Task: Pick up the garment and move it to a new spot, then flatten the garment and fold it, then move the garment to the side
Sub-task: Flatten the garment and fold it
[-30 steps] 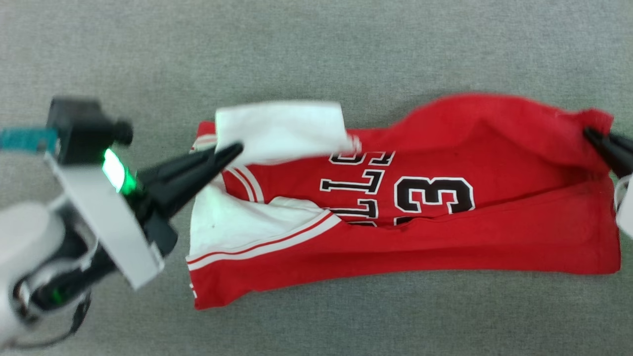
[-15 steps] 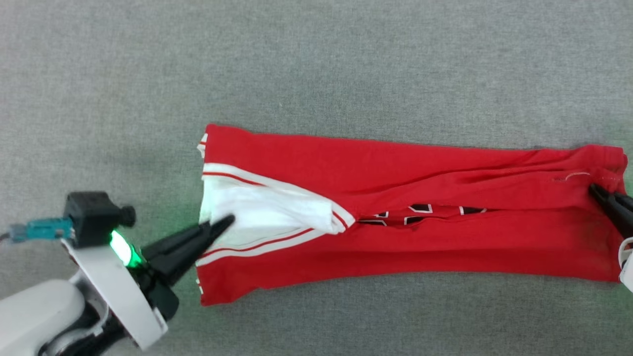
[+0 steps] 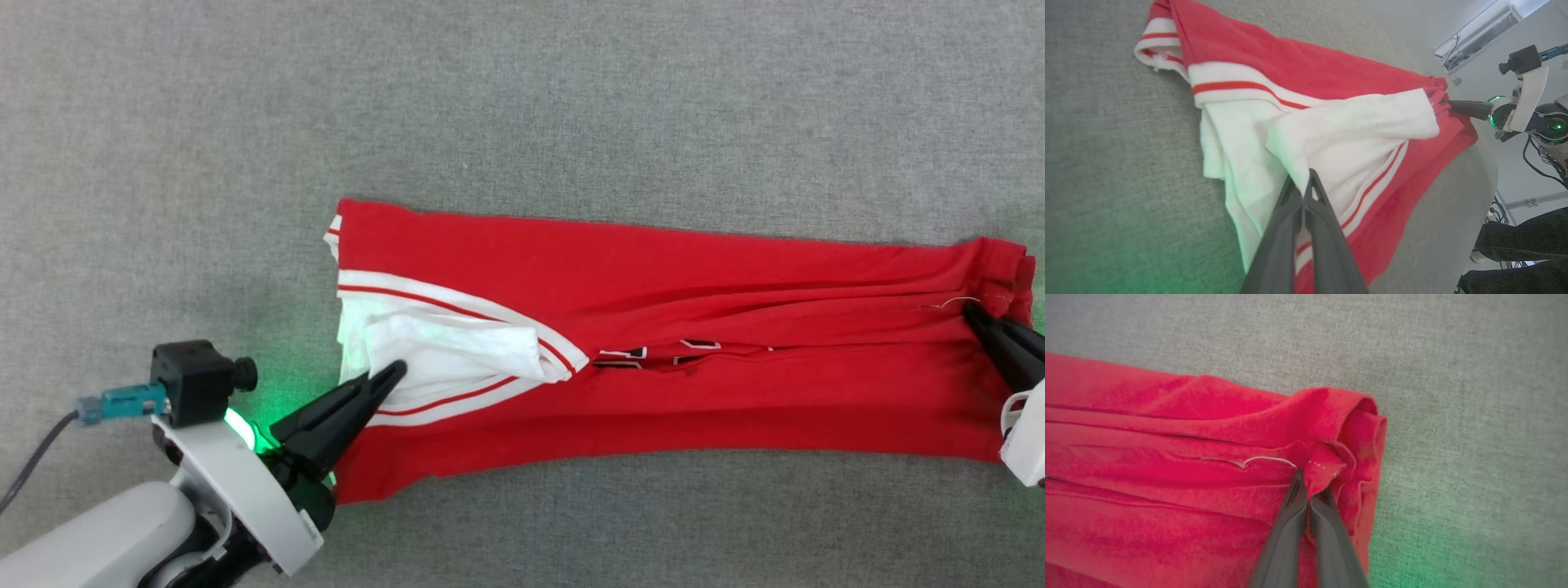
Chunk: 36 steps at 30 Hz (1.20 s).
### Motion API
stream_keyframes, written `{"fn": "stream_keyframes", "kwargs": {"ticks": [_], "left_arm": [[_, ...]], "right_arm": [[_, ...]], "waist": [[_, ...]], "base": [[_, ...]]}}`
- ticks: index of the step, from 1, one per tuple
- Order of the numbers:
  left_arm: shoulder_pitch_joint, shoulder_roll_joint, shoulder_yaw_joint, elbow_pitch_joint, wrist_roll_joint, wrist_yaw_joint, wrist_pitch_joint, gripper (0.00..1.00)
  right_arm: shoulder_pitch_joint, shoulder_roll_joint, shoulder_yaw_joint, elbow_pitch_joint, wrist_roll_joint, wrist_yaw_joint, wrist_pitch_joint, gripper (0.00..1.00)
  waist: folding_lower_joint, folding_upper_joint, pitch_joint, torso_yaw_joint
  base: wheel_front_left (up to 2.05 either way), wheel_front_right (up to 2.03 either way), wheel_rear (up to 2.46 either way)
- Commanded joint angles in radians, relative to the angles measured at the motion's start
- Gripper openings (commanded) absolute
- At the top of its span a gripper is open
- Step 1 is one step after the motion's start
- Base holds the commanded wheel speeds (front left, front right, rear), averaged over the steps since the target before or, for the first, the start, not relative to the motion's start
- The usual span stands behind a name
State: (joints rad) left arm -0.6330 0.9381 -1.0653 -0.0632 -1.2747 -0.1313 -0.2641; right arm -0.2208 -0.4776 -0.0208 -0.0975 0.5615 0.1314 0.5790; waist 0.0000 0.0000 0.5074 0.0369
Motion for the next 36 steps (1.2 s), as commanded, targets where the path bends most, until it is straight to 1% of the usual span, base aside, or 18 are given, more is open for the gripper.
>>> {"fn": "stream_keyframes", "kwargs": {"ticks": [1,4,5,6,7,8,9,15,18,23,26,29,32,36], "left_arm": [[0.013,-0.006,0.005,0.005,0.004,0.002,0.001,0.00],[0.025,-0.018,0.021,0.014,0.004,0.002,0.001,0.00],[0.028,-0.020,0.026,0.017,0.003,0.002,0.001,0.09],[0.032,-0.022,0.035,0.019,0.005,0.002,0.001,0.23],[0.037,-0.025,0.047,0.020,0.003,0.002,0.001,0.48],[0.046,-0.029,0.057,0.020,-0.001,0.002,0.001,0.87],[0.055,-0.032,0.069,0.019,-0.003,0.002,0.001,1.00],[0.127,-0.065,0.165,0.039,0.020,0.002,0.001,1.00],[0.170,-0.105,0.226,0.074,0.042,0.002,0.001,1.00],[0.241,-0.190,0.332,0.137,0.090,0.002,0.001,1.00],[0.284,-0.238,0.392,0.178,0.136,0.002,0.001,1.00],[0.327,-0.300,0.469,0.215,0.181,0.002,0.001,1.00],[0.369,-0.354,0.545,0.245,0.240,0.002,0.001,1.00],[0.407,-0.427,0.661,0.261,0.354,0.002,0.001,1.00]], "right_arm": [[0.011,0.016,0.031,0.050,-0.004,-0.002,0.010,0.00],[0.004,0.014,0.037,0.063,-0.003,-0.002,-0.019,0.00],[0.003,0.013,0.035,0.065,-0.002,-0.002,-0.029,0.07],[0.004,0.011,0.032,0.065,0.001,-0.002,-0.038,0.40],[0.007,0.009,0.027,0.064,0.004,-0.002,-0.045,0.50],[0.012,0.006,0.022,0.060,0.008,-0.002,-0.054,0.99],[0.016,0.004,0.015,0.057,0.015,-0.002,-0.058,1.00],[0.045,-0.026,-0.035,0.023,0.046,-0.001,-0.044,1.00],[0.067,-0.044,-0.073,0.020,0.056,-0.001,-0.027,1.00],[0.097,-0.048,-0.129,0.026,0.069,-0.001,0.006,1.00],[0.115,-0.044,-0.158,0.037,0.076,-0.001,0.037,1.00],[0.138,-0.037,-0.188,0.052,0.081,-0.001,0.073,1.00],[0.154,-0.029,-0.223,0.065,0.082,-0.001,0.111,1.00],[0.168,-0.015,-0.262,0.082,0.077,-0.001,0.172,1.00]], "waist": [[0.0000,0.0000,-0.002,0.000],[0.0000,0.0000,-0.014,-0.001],[0.0000,0.0000,-0.021,-0.001],[0.0000,0.0000,-0.030,-0.001],[0.0000,0.0000,-0.039,0.000],[0.0000,0.0000,-0.049,0.001],[0.0000,0.0000,-0.060,0.001],[0.0000,0.0000,-0.128,0.019],[0.0000,0.0000,-0.159,0.041],[0.0000,0.0000,-0.191,0.090],[0.0000,0.0000,-0.204,0.123],[0.0000,0.0000,-0.213,0.153],[0.0000,0.0000,-0.221,0.179],[0.0000,0.0000,-0.229,0.201]], "base": [[0.00,0.00,0.00],[0.00,0.00,0.00],[0.00,0.00,0.00],[0.00,0.00,0.00],[0.00,0.00,0.00],[0.00,0.00,0.00],[0.00,0.00,0.00],[0.00,0.00,0.00],[0.00,0.00,0.00],[0.00,0.00,0.00],[0.00,0.00,0.00],[0.00,0.00,0.00],[0.00,0.00,0.00],[0.00,0.00,0.00]]}}
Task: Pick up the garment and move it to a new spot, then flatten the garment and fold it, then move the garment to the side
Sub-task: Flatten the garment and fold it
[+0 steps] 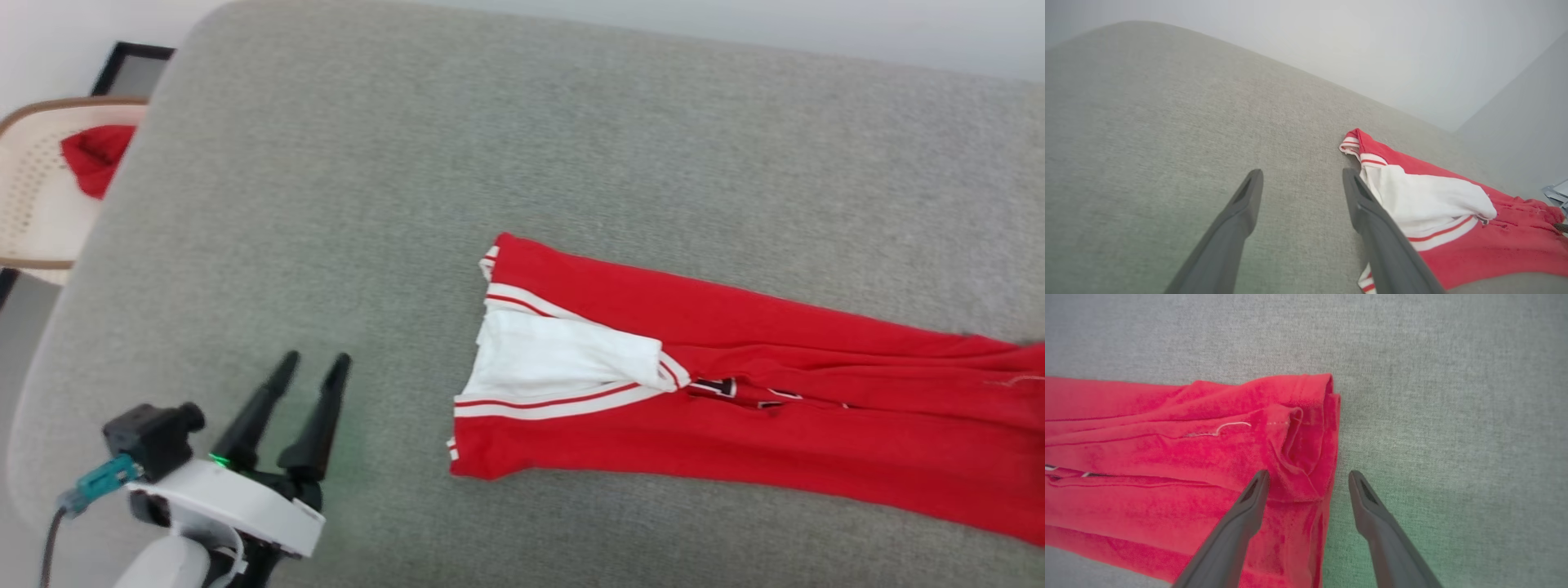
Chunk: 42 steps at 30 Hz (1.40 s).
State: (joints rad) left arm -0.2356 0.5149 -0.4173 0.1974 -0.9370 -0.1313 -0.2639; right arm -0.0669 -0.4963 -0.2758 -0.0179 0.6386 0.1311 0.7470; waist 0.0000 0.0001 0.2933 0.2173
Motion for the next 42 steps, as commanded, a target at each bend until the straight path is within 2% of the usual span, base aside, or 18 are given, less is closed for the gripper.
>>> {"fn": "stream_keyframes", "kwargs": {"ticks": [1,7,12,19,28,29,31,32,33,42], "left_arm": [[0.017,-0.020,0.047,0.003,0.055,0.002,0.001,1.00],[0.040,-0.122,0.184,0.015,0.264,0.002,0.001,1.00],[0.033,-0.164,0.232,0.001,0.362,0.002,0.001,1.00],[0.019,-0.193,0.233,0.002,0.403,0.002,0.001,1.00],[-0.002,-0.211,0.236,0.015,0.418,0.002,0.001,1.00],[-0.003,-0.211,0.236,0.016,0.419,0.002,0.001,1.00],[-0.006,-0.210,0.234,0.016,0.421,0.002,0.001,1.00],[-0.006,-0.210,0.234,0.016,0.421,0.002,0.001,1.00],[-0.006,-0.208,0.233,0.016,0.423,0.002,0.001,1.00],[0.010,-0.200,0.247,0.012,0.410,0.002,0.001,1.00]], "right_arm": [[0.008,0.010,-0.015,0.006,-0.002,-0.001,0.020,1.00],[-0.034,0.048,-0.063,0.041,-0.027,-0.001,0.126,1.00],[-0.060,0.086,-0.114,0.060,-0.069,-0.001,0.221,1.00],[-0.098,0.156,-0.152,0.044,-0.134,-0.001,0.337,1.00],[-0.129,0.223,-0.124,0.031,-0.189,0.000,0.382,0.99],[-0.132,0.228,-0.122,0.031,-0.194,0.000,0.383,0.49],[-0.136,0.235,-0.118,0.031,-0.198,0.000,0.380,0.19],[-0.136,0.235,-0.118,0.031,-0.198,0.000,0.380,0.19],[-0.140,0.238,-0.117,0.032,-0.201,0.000,0.377,0.01],[-0.159,0.233,-0.125,0.027,-0.205,0.000,0.334,0.00]], "waist": [[0.0000,-0.0001,-0.016,0.023],[0.0000,-0.0001,-0.024,0.039],[0.0000,-0.0001,-0.022,0.043],[0.0000,-0.0001,0.005,0.041],[0.0000,-0.0001,0.041,0.039],[0.0000,-0.0001,0.043,0.039],[0.0000,-0.0001,0.045,0.039],[0.0000,-0.0001,0.045,0.039],[0.0000,-0.0001,0.046,0.039],[0.0000,-0.0001,0.046,0.010]], "base": [[0.00,0.00,0.00],[0.00,0.00,0.00],[0.00,0.00,0.00],[0.00,0.00,0.00],[0.00,0.00,0.00],[0.00,0.00,0.00],[0.00,0.00,0.00],[0.00,0.00,0.00],[0.00,0.00,0.00],[0.00,0.00,0.00]]}}
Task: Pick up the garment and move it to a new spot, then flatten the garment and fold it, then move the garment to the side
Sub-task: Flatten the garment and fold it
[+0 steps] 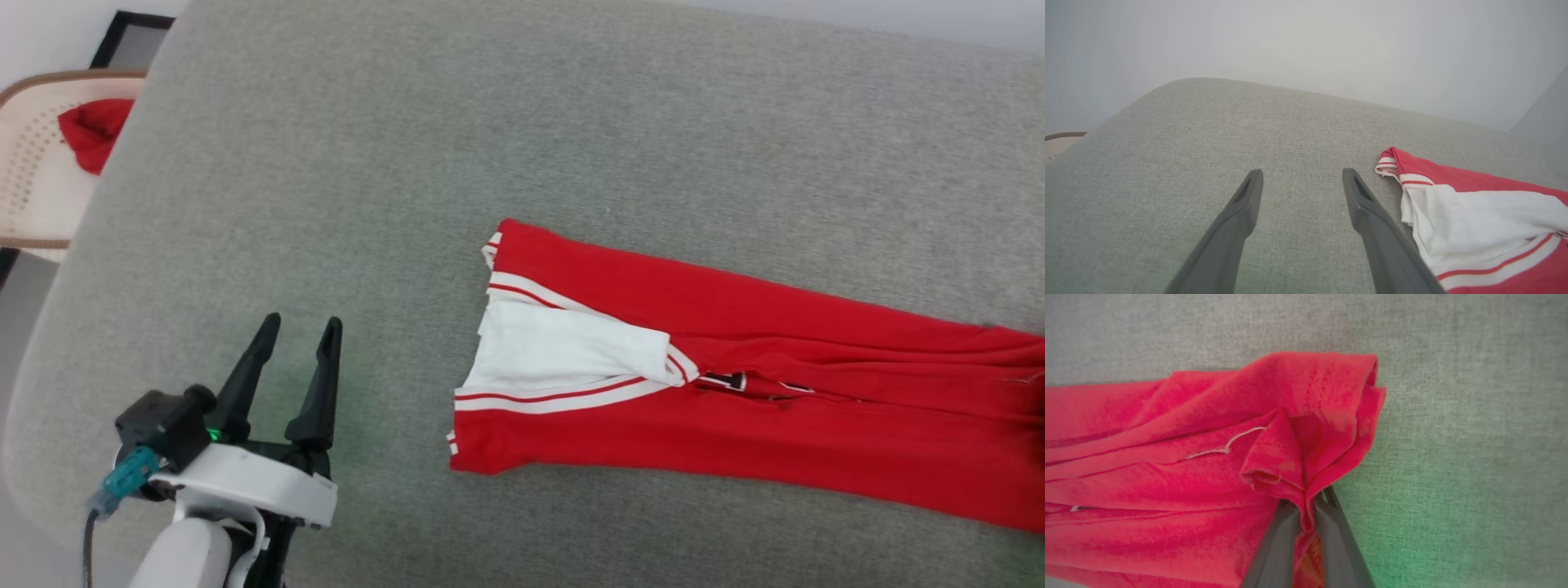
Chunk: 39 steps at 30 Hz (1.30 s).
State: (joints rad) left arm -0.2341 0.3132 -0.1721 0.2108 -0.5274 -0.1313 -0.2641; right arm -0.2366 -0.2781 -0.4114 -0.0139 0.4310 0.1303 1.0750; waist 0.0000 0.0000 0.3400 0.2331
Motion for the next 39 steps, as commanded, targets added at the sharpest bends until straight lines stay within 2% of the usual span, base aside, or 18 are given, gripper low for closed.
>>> {"fn": "stream_keyframes", "kwargs": {"ticks": [1,11,21,24,28,32,37,39], "left_arm": [[0.012,0.003,0.003,-0.002,-0.003,0.002,0.001,1.00],[0.031,0.047,0.031,-0.028,-0.013,0.002,0.001,1.00],[0.018,0.082,0.035,-0.056,-0.023,0.002,0.001,1.00],[0.017,0.085,0.031,-0.055,-0.025,0.002,0.001,1.00],[0.020,0.082,0.030,-0.047,-0.026,0.002,0.001,1.00],[0.027,0.071,0.025,-0.039,-0.024,0.002,0.001,1.00],[0.036,0.060,0.020,-0.023,-0.023,0.002,0.001,1.00],[0.034,0.052,0.017,-0.018,-0.028,0.002,0.001,1.00]], "right_arm": [[0.009,0.014,0.008,0.023,0.004,0.000,-0.006,0.00],[-0.024,-0.035,-0.047,0.036,-0.036,0.000,-0.186,0.00],[-0.046,-0.062,-0.285,0.067,-0.160,0.000,-0.321,0.00],[-0.067,-0.100,-0.332,0.096,-0.166,0.000,-0.340,0.00],[-0.082,-0.110,-0.291,0.125,-0.115,0.000,-0.375,0.00],[-0.055,-0.094,-0.194,0.096,-0.079,0.000,-0.412,0.00],[-0.003,-0.063,-0.036,-0.013,-0.044,0.000,-0.412,0.00],[0.032,-0.037,0.053,-0.109,-0.035,0.000,-0.381,0.00]], "waist": [[0.0000,0.0000,-0.001,-0.012],[0.0000,0.0000,0.026,-0.098],[0.0000,0.0000,0.066,-0.143],[0.0000,0.0000,0.068,-0.150],[0.0000,0.0000,0.057,-0.161],[0.0000,0.0000,0.036,-0.170],[0.0000,0.0000,0.008,-0.180],[0.0000,0.0000,-0.008,-0.176]], "base": [[0.00,0.00,0.00],[0.00,0.00,0.00],[0.00,0.00,0.00],[0.00,0.00,0.00],[0.00,0.00,0.00],[0.00,0.00,0.00],[0.00,0.00,0.00],[0.00,0.00,0.00]]}}
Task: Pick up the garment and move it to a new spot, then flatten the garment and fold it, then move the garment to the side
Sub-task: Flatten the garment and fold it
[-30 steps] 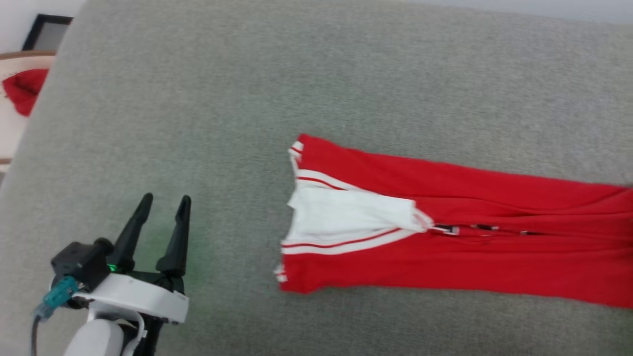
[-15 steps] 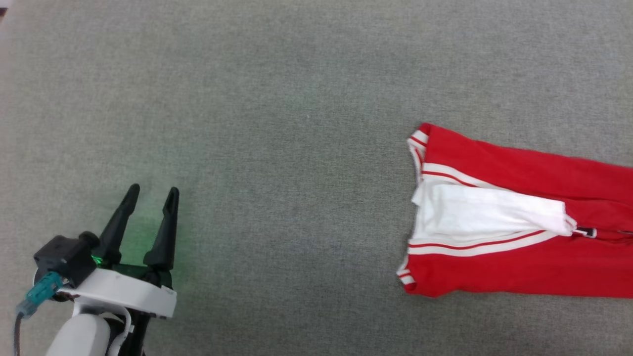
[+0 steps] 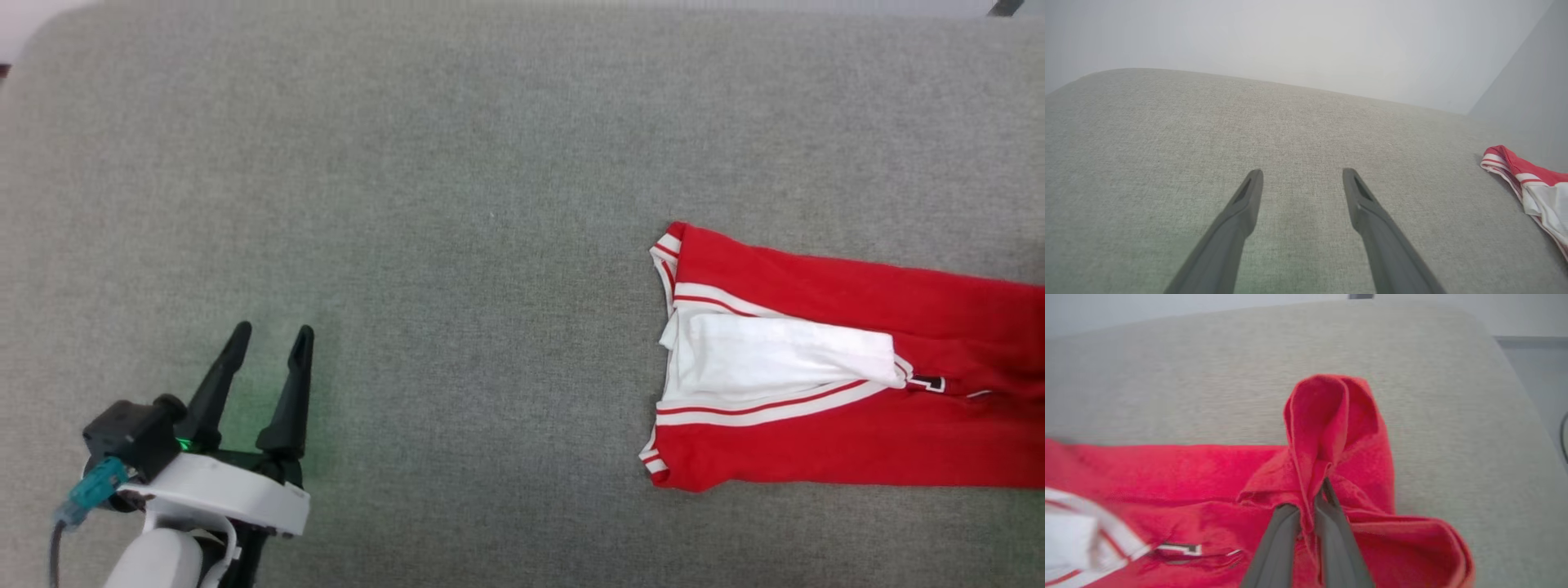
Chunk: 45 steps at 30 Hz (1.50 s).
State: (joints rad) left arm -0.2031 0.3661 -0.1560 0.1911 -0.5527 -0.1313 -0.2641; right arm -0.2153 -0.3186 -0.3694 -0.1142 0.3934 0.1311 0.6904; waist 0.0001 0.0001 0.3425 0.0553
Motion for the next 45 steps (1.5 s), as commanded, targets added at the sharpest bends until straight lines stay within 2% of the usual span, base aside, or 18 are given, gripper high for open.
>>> {"fn": "stream_keyframes", "kwargs": {"ticks": [1,7,12,17,21,27,36,38,39,40,45], "left_arm": [[0.003,-0.006,0.001,0.003,-0.003,0.002,0.001,1.00],[0.016,-0.039,0.001,0.013,-0.009,0.002,0.001,1.00],[0.015,-0.061,-0.001,0.018,-0.010,0.002,0.001,1.00],[0.009,-0.073,-0.004,0.022,-0.014,0.002,0.001,1.00],[-0.001,-0.080,-0.011,0.024,-0.019,0.002,0.001,1.00],[-0.014,-0.089,-0.021,0.023,-0.024,0.002,0.001,1.00],[-0.012,-0.093,-0.023,0.032,-0.028,0.002,0.001,1.00],[-0.006,-0.089,-0.024,0.034,-0.026,0.002,0.001,1.00],[-0.003,-0.087,-0.023,0.034,-0.025,0.002,0.001,1.00],[0.001,-0.086,-0.021,0.035,-0.026,0.002,0.001,1.00],[0.025,-0.070,-0.022,0.036,-0.018,0.002,0.001,1.00]], "right_arm": [[0.020,0.015,0.040,-0.047,0.004,-0.001,0.015,0.00],[0.047,0.072,0.219,-0.220,-0.005,-0.001,0.082,0.00],[0.022,0.109,0.357,-0.260,-0.014,-0.001,0.095,0.00],[-0.022,0.126,0.476,-0.202,-0.033,-0.001,0.072,0.00],[-0.065,0.125,0.525,-0.126,-0.058,-0.001,0.037,0.00],[-0.098,0.126,0.569,-0.015,-0.078,-0.001,0.003,0.00],[-0.102,0.130,0.591,0.106,-0.073,-0.001,-0.057,0.00],[-0.106,0.134,0.599,0.121,-0.065,-0.001,-0.076,0.37],[-0.108,0.136,0.606,0.124,-0.058,-0.001,-0.086,0.75],[-0.110,0.138,0.610,0.125,-0.054,-0.001,-0.097,1.00],[-0.114,0.129,0.608,0.113,-0.022,-0.001,-0.129,1.00]], "waist": [[-0.0001,-0.0001,-0.015,0.004],[-0.0001,-0.0001,-0.041,0.033],[-0.0001,-0.0001,-0.049,0.067],[-0.0001,-0.0001,-0.048,0.098],[-0.0001,-0.0001,-0.039,0.123],[-0.0001,-0.0001,-0.021,0.149],[-0.0001,-0.0001,-0.025,0.149],[-0.0001,-0.0001,-0.036,0.141],[-0.0001,-0.0001,-0.043,0.135],[-0.0001,-0.0001,-0.051,0.129],[-0.0001,-0.0001,-0.091,0.086]], "base": [[0.00,0.00,0.00],[0.00,0.00,0.00],[0.00,0.00,0.00],[0.00,0.00,0.00],[0.00,0.00,0.00],[0.00,0.00,0.00],[0.00,0.00,0.00],[0.00,0.00,0.00],[0.00,0.00,0.00],[0.00,0.00,0.00],[0.00,0.00,0.00]]}}
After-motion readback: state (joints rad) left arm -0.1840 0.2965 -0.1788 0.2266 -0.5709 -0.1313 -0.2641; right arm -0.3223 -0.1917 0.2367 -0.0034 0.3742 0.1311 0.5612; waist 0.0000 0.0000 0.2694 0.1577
